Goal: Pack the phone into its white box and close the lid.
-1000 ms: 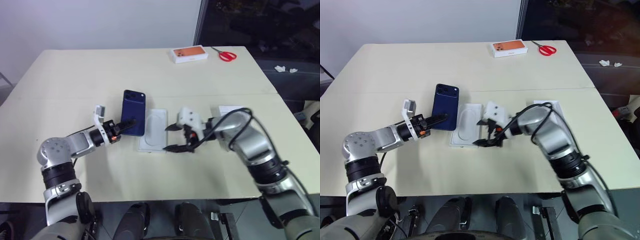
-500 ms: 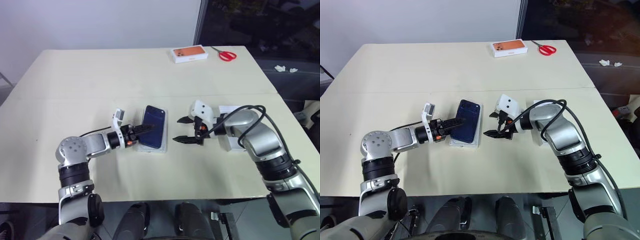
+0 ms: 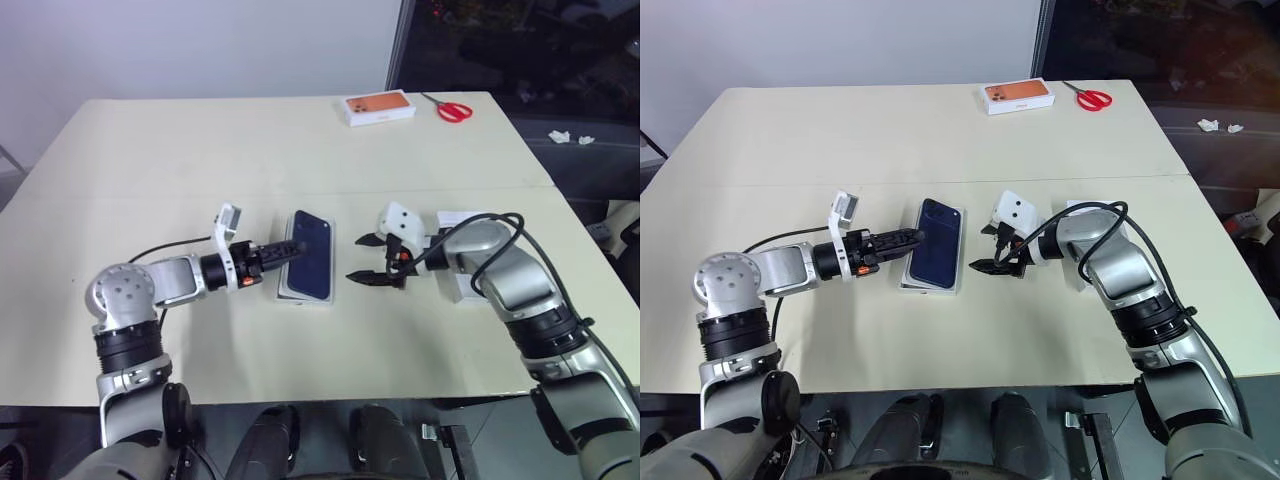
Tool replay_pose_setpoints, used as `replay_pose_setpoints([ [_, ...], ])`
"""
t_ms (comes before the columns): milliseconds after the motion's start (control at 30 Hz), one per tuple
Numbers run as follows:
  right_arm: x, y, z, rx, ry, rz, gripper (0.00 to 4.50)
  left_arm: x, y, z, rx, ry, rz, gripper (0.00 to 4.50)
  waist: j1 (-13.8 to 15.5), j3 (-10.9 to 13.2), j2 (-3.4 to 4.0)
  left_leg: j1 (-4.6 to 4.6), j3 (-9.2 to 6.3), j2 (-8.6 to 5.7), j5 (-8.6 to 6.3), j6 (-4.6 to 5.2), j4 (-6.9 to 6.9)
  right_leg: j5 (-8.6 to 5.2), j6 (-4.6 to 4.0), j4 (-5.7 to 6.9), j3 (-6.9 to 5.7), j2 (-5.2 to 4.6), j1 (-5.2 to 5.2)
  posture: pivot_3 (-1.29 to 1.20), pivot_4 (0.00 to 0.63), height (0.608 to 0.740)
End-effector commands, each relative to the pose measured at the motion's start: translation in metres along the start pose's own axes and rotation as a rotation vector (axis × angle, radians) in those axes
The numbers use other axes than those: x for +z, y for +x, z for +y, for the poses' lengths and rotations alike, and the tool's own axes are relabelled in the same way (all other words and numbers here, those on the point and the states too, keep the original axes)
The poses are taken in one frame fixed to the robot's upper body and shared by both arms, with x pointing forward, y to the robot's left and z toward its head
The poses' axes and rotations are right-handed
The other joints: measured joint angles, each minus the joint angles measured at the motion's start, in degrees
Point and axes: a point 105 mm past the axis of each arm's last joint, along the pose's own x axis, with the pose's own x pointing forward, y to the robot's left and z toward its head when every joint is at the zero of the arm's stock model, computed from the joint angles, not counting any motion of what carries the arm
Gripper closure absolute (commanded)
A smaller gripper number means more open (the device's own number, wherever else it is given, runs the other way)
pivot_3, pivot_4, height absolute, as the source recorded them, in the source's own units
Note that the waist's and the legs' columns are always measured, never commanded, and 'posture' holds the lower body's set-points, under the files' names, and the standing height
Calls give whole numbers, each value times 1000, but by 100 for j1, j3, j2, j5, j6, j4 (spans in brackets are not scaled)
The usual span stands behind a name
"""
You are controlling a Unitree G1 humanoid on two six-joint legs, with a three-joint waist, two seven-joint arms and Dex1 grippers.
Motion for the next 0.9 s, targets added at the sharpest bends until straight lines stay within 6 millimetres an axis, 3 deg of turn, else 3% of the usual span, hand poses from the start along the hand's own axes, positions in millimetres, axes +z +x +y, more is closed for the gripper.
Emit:
replay_pose_setpoints([
  [33, 14, -1, -7, -27, -44, -33, 491, 14, -10, -8, 15, 113, -30, 60, -4, 0, 0, 0, 0, 0, 0, 0, 0, 0, 0, 0, 0, 0, 0, 0, 150, 740],
  [267, 11, 1, -8, -32, -44, -20, 491, 27, -27, 7, 119, 215, -52, 60, -2, 1, 2, 0, 0, 0, 1, -2, -2, 0, 0, -2, 1, -1, 0, 0, 150, 740],
  [433, 4, 4, -16, -75, -57, 11, 491, 27, -30, 41, 273, 319, -75, 60, 2, 1, 2, 0, 0, 0, 1, -2, -3, 0, -1, -3, 2, -2, -1, 0, 150, 740],
  [533, -7, 6, -22, -113, -97, 65, 1341, 26, -27, 55, 327, 326, -90, 841, 3, 1, 2, 0, 0, 0, -3, 4, -3, 0, -2, -3, 2, -2, -1, 0, 150, 740],
  [733, -13, 17, -15, -101, -132, 83, 4302, 7, -7, 60, 329, 354, -24, 3797, 1, 1, 2, -1, 1, -1, -2, 5, -3, 0, -1, -5, 2, -3, -1, 0, 150, 740],
  [767, -12, 18, -14, -98, -133, 80, 4500, 3, -4, 60, 331, 363, -4, 4293, 1, 1, 2, -1, 1, -1, -2, 5, -2, 0, -1, -4, 2, -3, -1, 0, 150, 740],
  [800, -11, 20, -13, -94, -136, 76, 4500, -2, -1, 60, 326, 359, 18, 4445, 0, 1, 2, -1, 0, -1, -2, 5, -2, 0, -1, -4, 2, -2, -1, 0, 150, 740],
  [900, -8, 24, -11, -86, -136, 71, 4500, -12, 5, 64, 338, 377, 81, 4445, -1, 0, 4, 0, 1, 0, -3, 5, -3, 0, -1, -3, 2, -1, -1, 0, 150, 740],
])
